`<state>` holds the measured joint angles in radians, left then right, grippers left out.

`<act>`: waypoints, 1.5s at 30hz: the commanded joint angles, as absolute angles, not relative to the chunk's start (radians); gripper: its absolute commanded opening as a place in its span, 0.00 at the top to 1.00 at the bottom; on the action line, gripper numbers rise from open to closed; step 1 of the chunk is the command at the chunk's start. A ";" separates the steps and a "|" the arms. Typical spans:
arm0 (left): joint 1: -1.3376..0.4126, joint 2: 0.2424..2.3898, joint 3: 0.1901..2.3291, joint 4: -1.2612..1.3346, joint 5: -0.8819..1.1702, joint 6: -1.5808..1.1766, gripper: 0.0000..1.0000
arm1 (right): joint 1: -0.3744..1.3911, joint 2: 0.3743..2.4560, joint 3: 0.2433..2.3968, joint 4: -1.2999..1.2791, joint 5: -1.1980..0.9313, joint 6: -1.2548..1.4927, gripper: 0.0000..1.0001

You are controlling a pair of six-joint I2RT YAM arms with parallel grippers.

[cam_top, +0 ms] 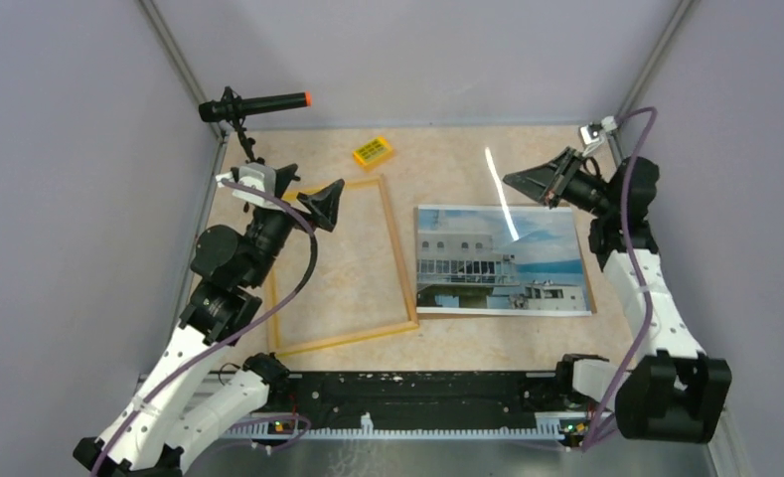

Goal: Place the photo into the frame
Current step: Pick up the photo frame item at the center of the board, then place the photo frame item in the photo frame.

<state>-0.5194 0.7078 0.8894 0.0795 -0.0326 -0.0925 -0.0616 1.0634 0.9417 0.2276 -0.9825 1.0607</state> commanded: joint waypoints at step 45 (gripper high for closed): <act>-0.425 1.059 0.975 0.035 0.165 -0.220 0.01 | 0.130 1.602 1.437 -0.614 0.093 0.322 0.06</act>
